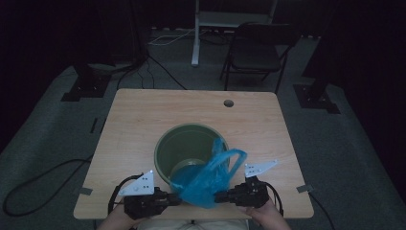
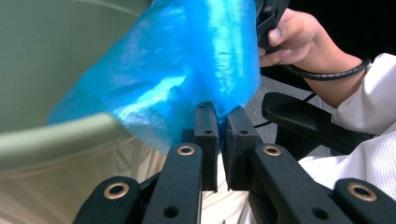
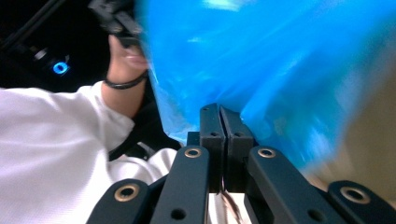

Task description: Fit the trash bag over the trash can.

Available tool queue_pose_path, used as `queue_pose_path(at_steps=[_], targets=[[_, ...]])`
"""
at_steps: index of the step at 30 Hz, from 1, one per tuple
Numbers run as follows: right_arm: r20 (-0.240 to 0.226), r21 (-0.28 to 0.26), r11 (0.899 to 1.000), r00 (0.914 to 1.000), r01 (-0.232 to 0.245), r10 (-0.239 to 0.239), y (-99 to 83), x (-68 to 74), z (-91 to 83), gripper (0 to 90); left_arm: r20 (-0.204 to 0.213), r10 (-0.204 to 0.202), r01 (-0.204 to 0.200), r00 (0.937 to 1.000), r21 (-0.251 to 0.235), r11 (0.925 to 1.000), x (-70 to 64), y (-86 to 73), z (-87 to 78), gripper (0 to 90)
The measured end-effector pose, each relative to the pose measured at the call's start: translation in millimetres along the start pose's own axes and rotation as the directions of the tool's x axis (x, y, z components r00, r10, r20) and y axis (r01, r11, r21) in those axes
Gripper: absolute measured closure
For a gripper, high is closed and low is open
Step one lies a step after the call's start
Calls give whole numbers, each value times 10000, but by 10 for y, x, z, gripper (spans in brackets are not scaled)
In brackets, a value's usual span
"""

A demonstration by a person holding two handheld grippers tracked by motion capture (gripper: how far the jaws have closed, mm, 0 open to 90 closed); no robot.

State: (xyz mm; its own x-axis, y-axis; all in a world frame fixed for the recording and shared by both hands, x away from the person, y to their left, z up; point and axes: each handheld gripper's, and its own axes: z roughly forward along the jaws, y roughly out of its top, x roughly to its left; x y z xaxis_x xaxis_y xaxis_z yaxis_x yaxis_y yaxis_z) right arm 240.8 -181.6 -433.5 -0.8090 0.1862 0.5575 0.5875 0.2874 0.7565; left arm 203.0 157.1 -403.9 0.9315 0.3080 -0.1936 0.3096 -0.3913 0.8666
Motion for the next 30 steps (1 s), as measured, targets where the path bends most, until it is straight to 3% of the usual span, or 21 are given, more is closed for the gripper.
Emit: queue_pose_path(at_steps=[2, 7, 8, 10, 11, 13, 14, 15, 17, 18, 21, 25, 27, 28, 30], targets=[[389, -114, 9996, 9989, -275, 279, -74, -69, -4, 868, -69, -41, 41, 10000, 41, 10000, 11, -25, 15, 860], [567, -450, 9939, 9931, -1003, 1028, -235, -208, -44, 844, -335, 12, -6, 9994, 198, 9998, 26, -76, 54, 883], [1068, -555, 9906, 9857, -1250, 1304, -317, -279, -84, 845, -403, 21, -11, 9992, 256, 9997, 29, -90, 65, 885], [1257, -620, 9892, 9822, -1326, 1395, -337, -299, -104, 838, -460, -13, 25, 9989, 251, 9997, 36, -100, 67, 885], [1455, -935, 9829, 9745, -1586, 1711, -378, -355, -191, 822, -432, -76, 86, 9990, 227, 9997, 42, -105, 65, 885], [1643, -1066, 9808, 9699, -1635, 1795, -377, -362, -235, 816, -468, -80, 91, 9989, 221, 9997, 45, -108, 51, 885], [2083, -1553, 9765, 9613, -1495, 1803, -320, -354, -402, 787, -419, -80, 89, 9991, 193, 9998, 44, -104, 34, 883], [2266, -1737, 9749, 9577, -1392, 1771, -283, -337, -463, 774, -426, -102, 108, 9990, 136, 9998, 38, -99, 23, 881], [2381, -1988, 9731, 9574, -1165, 1633, -224, -306, -540, 743, -234, -198, 200, 9995, 60, 9998, 27, -84, 2, 845], [2542, -2529, 9643, 9563, -783, 1443, -90, -226, -679, 660, -282, -137, 139, 9995, 48, 9999, 7, -75, -9, 632], [2227, -3132, 9488, 9681, -406, 1149, 107, -110, -828, 578, -566, -70, 77, 9984, 127, 9999, -55, -42, -69, 441], [1733, -3426, 9395, 9824, -58, 692, 280, -26, -878, 490, -828, -36, 26, 9966, -117, 9999, -116, 2, -200, 398], [1293, -3364, 9416, 9897, -140, 609, 345, -15, -832, 455, -979, -12, -21, 9952, -341, 9994, -169, 56, -248, 396], [1293, -3364, 9416, 9897, -140, 609, 345, -15, -832, 455, -979, -12, -21, 9952, -341, 9994, -169, 56, -248, 386], [861, -3022, 9532, 9956, -87, 363, 392, 11, -725, 434, -916, 245, -286, 9955, -439, 9986, -261, 126, -234, 382]])
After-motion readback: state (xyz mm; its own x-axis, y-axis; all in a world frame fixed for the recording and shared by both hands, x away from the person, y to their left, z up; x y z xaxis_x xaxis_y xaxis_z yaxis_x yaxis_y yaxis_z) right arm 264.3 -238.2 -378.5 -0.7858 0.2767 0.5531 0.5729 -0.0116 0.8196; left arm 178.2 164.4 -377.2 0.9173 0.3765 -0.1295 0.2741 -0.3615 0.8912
